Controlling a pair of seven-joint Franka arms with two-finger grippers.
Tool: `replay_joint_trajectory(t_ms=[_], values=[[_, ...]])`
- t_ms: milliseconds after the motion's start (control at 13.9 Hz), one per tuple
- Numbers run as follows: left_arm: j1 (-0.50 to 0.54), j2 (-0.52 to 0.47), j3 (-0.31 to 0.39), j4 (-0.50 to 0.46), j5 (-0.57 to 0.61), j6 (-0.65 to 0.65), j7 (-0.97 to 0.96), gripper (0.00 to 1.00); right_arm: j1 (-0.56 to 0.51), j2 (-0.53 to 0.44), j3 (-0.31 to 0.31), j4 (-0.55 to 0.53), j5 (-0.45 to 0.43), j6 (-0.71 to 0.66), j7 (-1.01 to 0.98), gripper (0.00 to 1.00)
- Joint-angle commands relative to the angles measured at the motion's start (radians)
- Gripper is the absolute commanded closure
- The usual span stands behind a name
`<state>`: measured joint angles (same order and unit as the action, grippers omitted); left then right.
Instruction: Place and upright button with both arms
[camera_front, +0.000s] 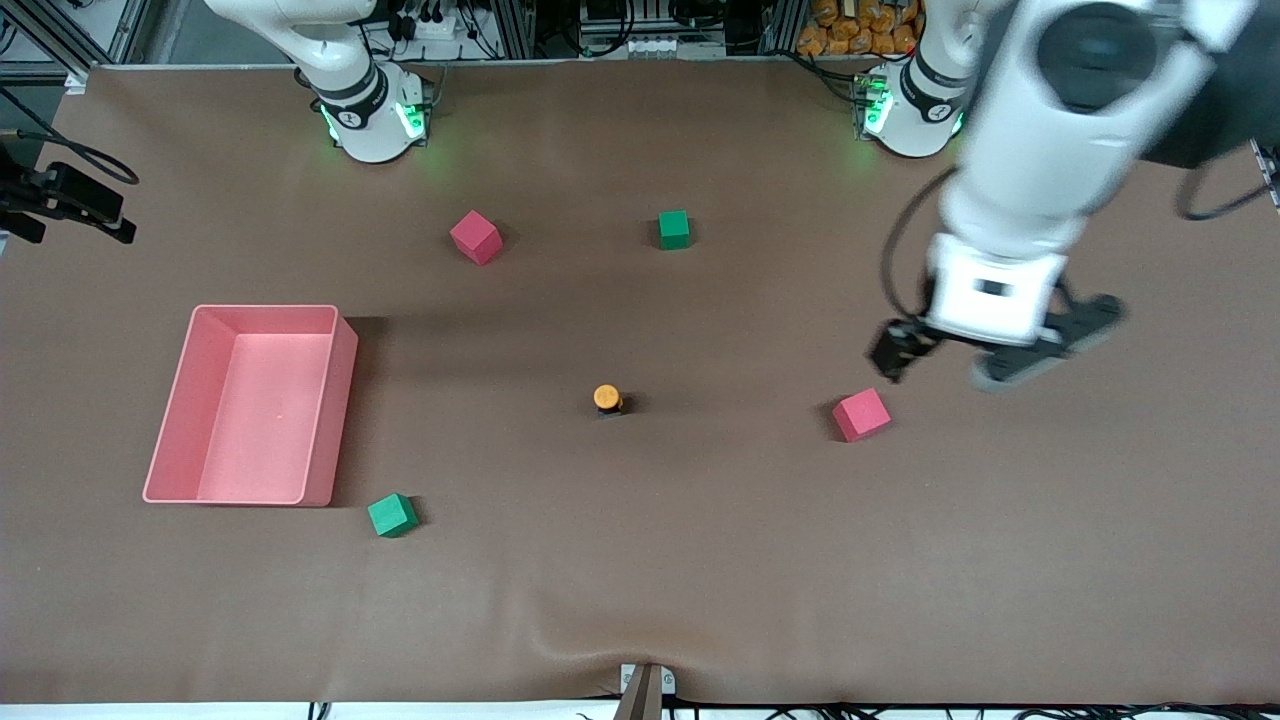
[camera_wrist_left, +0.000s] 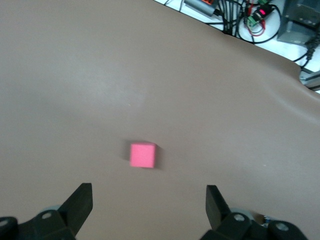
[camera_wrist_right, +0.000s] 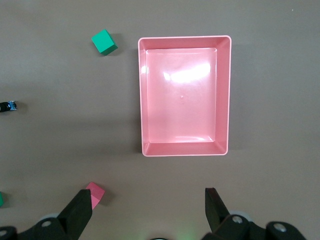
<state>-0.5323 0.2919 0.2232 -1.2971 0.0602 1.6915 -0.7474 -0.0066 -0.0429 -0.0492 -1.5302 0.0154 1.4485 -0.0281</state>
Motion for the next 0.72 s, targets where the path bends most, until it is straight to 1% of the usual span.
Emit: replay_joint_trajectory(t_ms=[0,216,289,433,505,649], values=[[0.101,-0.037,-0.022,-0.018,-0.025,-0.048,0.185,0.00,0.000,0.003,0.002,0.013,-0.012,-0.010,0.000,0.00],[0.205,-0.086,-0.025,-0.022,-0.048,-0.095,0.374,0.00,0.002,0.003,0.002,0.013,-0.012,-0.008,0.000,0.00],[0.254,-0.105,-0.050,-0.028,-0.056,-0.096,0.429,0.00,0.002,0.003,0.002,0.012,-0.012,-0.008,0.000,0.00],[0.403,-0.135,-0.181,-0.063,-0.071,-0.119,0.496,0.00,0.002,0.003,0.002,0.012,-0.012,-0.007,-0.001,0.00],[0.435,-0.160,-0.205,-0.095,-0.069,-0.125,0.497,0.00,0.002,0.003,0.002,0.012,-0.012,-0.007,-0.001,0.00],[0.468,-0.227,-0.209,-0.184,-0.071,-0.125,0.538,0.00,0.000,0.003,0.002,0.012,-0.012,-0.005,0.000,0.00]])
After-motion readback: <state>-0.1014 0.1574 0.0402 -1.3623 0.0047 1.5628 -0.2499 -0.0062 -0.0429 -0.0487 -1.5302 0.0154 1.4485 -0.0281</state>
